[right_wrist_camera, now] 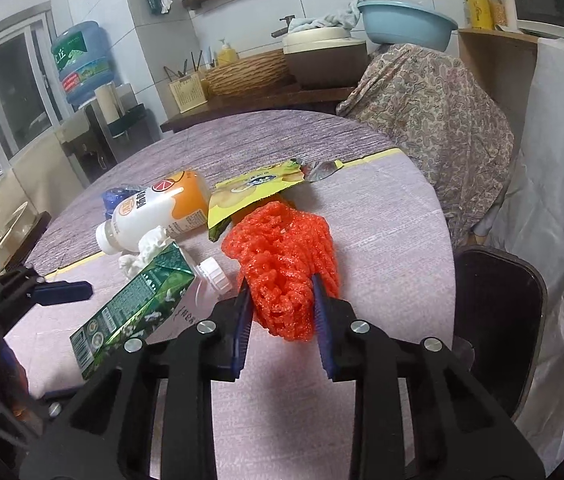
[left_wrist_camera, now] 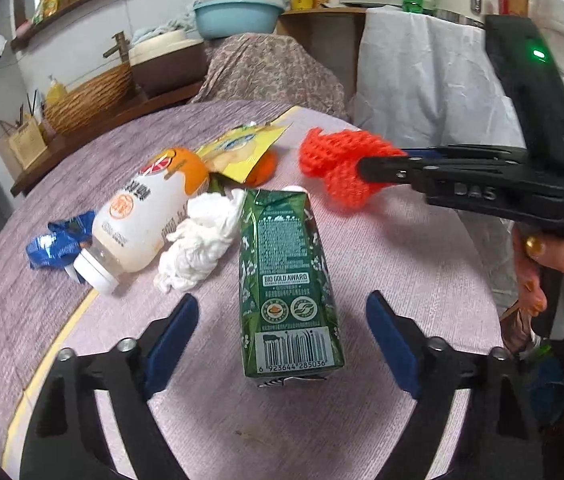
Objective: Collect trash
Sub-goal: 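Grasp red mesh net with right tool while left tool grasps green carton, then drop green carton into bin with left tool while right tool drops red net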
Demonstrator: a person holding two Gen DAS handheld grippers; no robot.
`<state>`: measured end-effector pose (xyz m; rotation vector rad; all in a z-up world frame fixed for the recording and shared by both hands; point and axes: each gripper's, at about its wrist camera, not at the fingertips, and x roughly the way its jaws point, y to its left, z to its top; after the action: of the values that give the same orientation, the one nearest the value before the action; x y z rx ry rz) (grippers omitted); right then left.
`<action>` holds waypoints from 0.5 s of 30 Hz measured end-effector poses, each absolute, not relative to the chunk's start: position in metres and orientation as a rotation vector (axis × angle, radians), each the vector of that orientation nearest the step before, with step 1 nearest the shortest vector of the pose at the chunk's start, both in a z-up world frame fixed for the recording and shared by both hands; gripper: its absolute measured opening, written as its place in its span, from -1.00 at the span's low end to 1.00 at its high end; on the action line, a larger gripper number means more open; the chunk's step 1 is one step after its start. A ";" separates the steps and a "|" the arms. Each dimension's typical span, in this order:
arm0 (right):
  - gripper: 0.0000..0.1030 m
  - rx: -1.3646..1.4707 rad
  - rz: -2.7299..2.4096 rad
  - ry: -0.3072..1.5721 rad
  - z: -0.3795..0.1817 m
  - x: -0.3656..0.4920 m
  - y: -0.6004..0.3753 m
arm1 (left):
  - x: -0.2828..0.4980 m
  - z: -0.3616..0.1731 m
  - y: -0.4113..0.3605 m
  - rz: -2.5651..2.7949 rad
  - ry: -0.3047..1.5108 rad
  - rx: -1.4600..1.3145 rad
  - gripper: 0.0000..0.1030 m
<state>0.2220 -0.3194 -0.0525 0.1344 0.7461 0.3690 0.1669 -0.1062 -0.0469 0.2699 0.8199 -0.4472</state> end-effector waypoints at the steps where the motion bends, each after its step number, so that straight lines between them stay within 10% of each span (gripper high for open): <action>1: -0.44 0.141 0.370 0.745 -0.053 0.219 -0.321 | 0.169 -0.048 -0.104 -0.446 0.831 0.248 0.29; 4: -0.44 0.161 0.371 0.732 -0.053 0.210 -0.327 | 0.172 -0.052 -0.101 -0.442 0.856 0.218 -0.03; 15: -0.44 0.210 0.350 0.675 -0.047 0.175 -0.346 | 0.154 -0.044 -0.096 -0.476 0.808 0.163 -0.05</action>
<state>0.1749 -0.3460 -0.0472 0.2097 0.6748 0.3501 0.1540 -0.0963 -0.0444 0.1630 0.8076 -0.4761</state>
